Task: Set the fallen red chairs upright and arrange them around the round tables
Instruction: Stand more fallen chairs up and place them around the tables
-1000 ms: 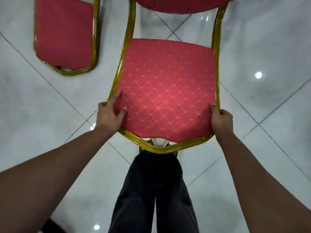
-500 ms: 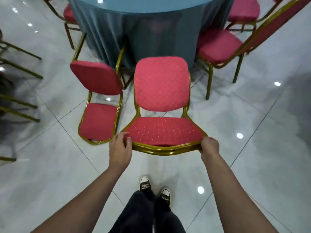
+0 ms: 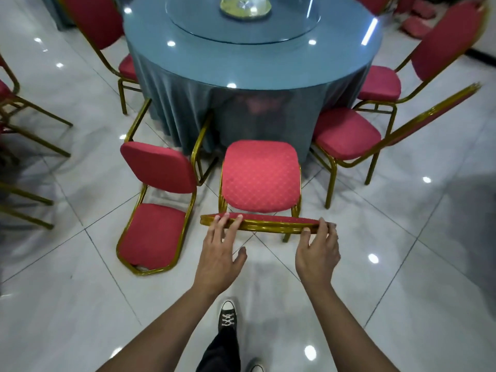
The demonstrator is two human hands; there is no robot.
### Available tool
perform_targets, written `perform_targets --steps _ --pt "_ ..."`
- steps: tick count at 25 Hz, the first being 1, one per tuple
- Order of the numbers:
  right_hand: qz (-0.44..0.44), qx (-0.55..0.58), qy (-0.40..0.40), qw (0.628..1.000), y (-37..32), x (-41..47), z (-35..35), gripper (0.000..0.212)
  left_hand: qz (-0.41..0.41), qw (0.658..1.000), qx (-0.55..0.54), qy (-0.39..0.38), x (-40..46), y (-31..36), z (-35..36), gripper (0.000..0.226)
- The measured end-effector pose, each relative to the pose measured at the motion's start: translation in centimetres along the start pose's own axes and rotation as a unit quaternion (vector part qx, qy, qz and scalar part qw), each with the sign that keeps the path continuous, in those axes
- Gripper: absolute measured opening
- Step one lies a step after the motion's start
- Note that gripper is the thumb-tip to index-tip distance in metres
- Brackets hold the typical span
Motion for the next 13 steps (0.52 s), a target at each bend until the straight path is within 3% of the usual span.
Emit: perform_targets --steps 3,9,13 --pt "-0.036 -0.049 -0.040 0.997 -2.9 3.6 0.4 0.059 -0.021 0.996 0.009 -0.085 5.1 -0.9 -0.6 0.101" --pt "-0.065 -0.085 -0.122 0.987 -8.9 13.4 1.0 0.066 -0.048 0.982 0.023 -0.179 17.3 -2.7 -2.8 0.103" --pt "-0.065 -0.096 -0.174 0.978 -10.5 16.0 1.4 0.084 -0.063 0.973 0.039 -0.218 20.4 -3.0 -2.4 0.113"
Point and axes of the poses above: each hand's wrist, its own x-axis towards the middle knuckle, its own z-axis out of the palm, y = z × x, the point moved 5 cm from there along x, towards the middle knuckle, and after that the axes turned 7 degrees about z, right-handed, at the moved point
